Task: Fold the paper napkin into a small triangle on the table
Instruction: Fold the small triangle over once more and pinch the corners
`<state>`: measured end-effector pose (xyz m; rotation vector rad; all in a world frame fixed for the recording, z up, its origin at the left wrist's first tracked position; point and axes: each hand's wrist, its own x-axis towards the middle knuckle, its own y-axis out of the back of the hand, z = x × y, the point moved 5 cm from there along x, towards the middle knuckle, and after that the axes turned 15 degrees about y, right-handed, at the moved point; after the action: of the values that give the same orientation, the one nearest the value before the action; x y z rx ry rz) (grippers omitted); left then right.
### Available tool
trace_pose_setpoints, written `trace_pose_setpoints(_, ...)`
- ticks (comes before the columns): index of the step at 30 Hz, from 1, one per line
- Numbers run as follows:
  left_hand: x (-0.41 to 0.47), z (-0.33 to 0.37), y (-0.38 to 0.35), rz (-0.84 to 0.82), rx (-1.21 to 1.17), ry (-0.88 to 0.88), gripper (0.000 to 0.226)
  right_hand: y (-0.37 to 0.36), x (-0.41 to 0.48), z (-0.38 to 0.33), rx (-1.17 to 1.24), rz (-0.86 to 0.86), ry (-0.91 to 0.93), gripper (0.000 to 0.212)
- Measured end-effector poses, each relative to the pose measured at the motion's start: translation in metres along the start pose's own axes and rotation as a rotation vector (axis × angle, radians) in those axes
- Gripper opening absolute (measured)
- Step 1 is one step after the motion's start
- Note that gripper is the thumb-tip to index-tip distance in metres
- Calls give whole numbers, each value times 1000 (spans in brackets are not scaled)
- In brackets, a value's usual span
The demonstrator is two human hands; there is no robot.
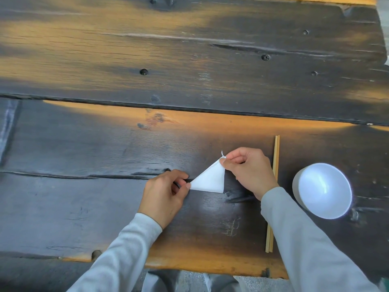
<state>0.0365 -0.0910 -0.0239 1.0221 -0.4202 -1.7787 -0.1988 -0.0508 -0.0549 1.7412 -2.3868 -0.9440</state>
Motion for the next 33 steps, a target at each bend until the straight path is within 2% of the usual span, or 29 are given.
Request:
trace_pose_setpoints(6,7,-2,2,-45,-29,83,13,0,2,-2,-38,-11,-11,13)
trace_pose_setpoints(10,9,-3,2,-46,3,77,14,-1,3,-2,-54,-20,-10,14)
trace_pose_setpoints(14,10,-3,2,-40,73,34,16,0,4,-6,-84,-17,2,16)
trace_pose_setpoints(19,18,-12,4,-37,145,3,31,2,8,-13,-149,-44,30,17)
trace_pose_setpoints(23,23,-13,5,-84,178,-94,36,6,16,-25,-258,-125,89,19)
trace_pose_setpoints(28,38,-8,8,-137,301,-172,45,12,26,-32,-287,-208,89,28)
trace_pose_setpoints(33,51,4,8,-261,470,-244,50,14,30,-31,-276,-225,84,34)
